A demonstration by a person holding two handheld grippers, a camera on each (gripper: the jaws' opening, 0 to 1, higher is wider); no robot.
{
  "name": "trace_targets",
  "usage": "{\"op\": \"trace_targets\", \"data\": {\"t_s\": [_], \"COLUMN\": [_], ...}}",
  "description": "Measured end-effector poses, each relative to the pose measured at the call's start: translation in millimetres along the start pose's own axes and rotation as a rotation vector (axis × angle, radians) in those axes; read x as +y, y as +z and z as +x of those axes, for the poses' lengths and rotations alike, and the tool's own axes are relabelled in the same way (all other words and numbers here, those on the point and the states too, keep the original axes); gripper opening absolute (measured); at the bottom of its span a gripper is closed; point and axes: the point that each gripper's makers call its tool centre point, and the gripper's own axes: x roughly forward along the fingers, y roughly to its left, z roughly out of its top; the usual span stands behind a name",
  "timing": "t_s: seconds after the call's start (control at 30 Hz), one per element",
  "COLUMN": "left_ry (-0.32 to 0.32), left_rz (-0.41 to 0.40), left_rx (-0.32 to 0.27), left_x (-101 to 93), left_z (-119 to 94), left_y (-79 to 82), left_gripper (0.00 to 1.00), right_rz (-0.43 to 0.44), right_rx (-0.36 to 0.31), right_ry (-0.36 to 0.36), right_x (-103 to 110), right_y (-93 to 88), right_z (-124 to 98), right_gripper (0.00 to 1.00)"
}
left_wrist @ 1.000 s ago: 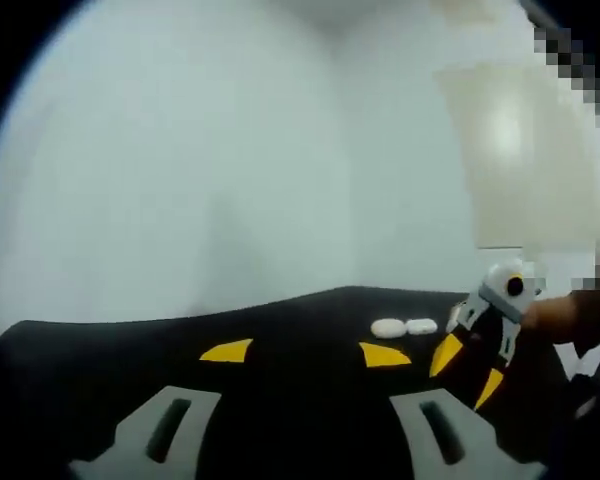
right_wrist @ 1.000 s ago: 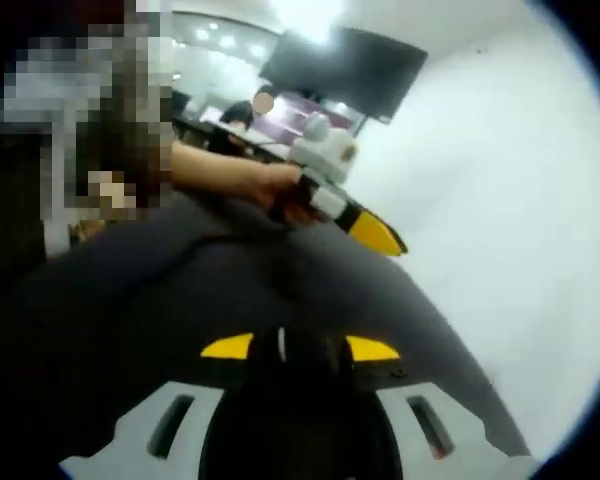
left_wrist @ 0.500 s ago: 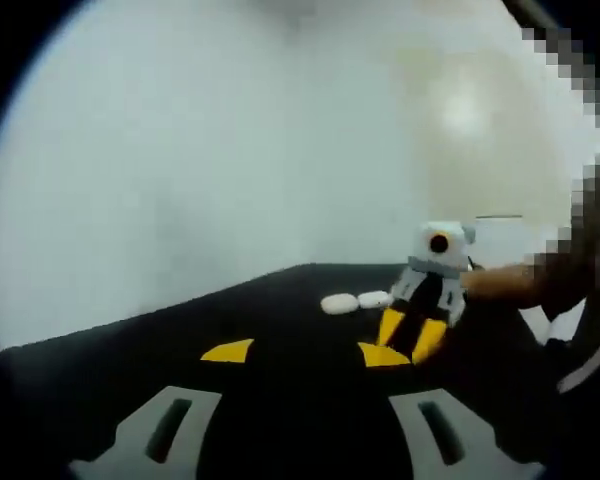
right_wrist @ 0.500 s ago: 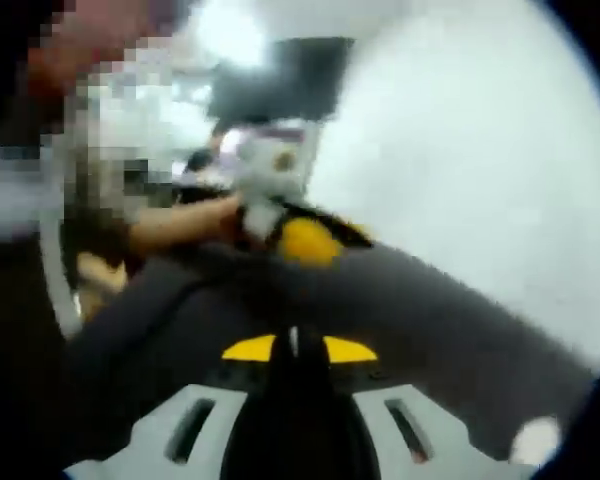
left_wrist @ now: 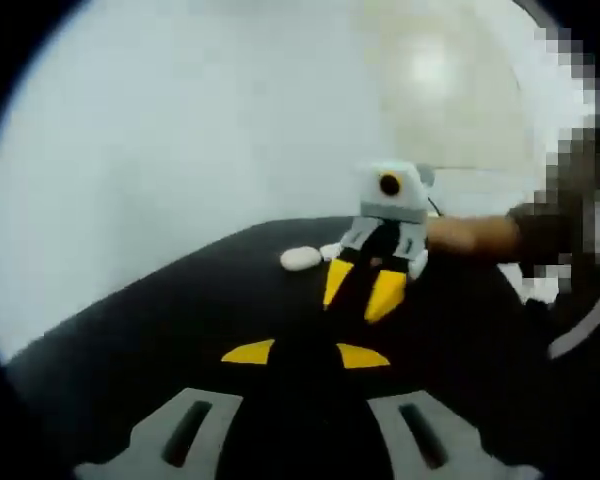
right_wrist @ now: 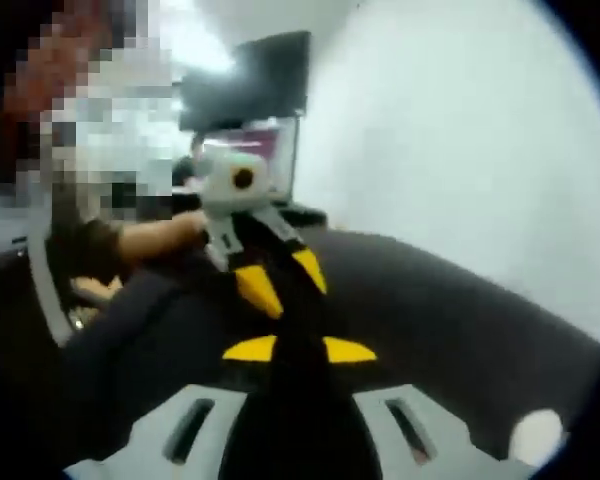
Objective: Pick up three earphones and place each one into its charging case using tactile feedback, ensure that each earphone is properly inserted and securely positioned inside the case.
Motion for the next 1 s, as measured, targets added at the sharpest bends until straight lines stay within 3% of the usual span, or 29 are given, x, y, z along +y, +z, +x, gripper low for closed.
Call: {"op": "trace_targets", "data": {"t_s": [0.1, 0.2, 0.37, 0.4, 0.43, 0.67, 0.8, 1.0], "left_ry": [-0.022, -0.037, -0.165, -0.179, -0.175, -0.238, -0.152, -0.153], "left_rz": [-0.077, -0.092, -0.158, -0.161, -0.156, -0.159, -0.107, -0.115], "left_rx": [-0.007, 0.005, 0.065, 0.081, 0.077, 0.099, 0.071, 0.095], "left_x": [1.6, -1.7, -30.1, -34.1, -34.6, -53.5, -36.6, -35.5], "left_z": [-2, 1, 2, 2, 4, -6, -5, -3], "left_y": [0.2, -1.5, -10.5, -13.0, -13.1, -16.4, -13.0, -18.2], "left_gripper": [0.2, 0.18, 0.16, 0.16, 0.16, 0.09, 0.2, 0.23], "right_rz": [0.013, 0.011, -0.241, -0.29, -0.253, -0.244, -0.23, -0.23], "right_rx": [-0.025, 0.01, 0.157, 0.139, 0.117, 0.152, 0.153, 0.137], "right_ry": [0.012, 0.024, -0.018, -0.042, -0.027, -0.03, -0.032, 0.004], "right_x": [10, 23, 22, 18, 23, 8, 7, 14], "right_y": [13.2, 12.0, -18.6, -18.6, -18.2, -26.4, -24.9, -22.9], "right_z": [5, 16, 29, 30, 29, 12, 9, 14], "right_gripper": [0.23, 0.29, 0.36, 0.38, 0.37, 0.31, 0.31, 0.35]}}
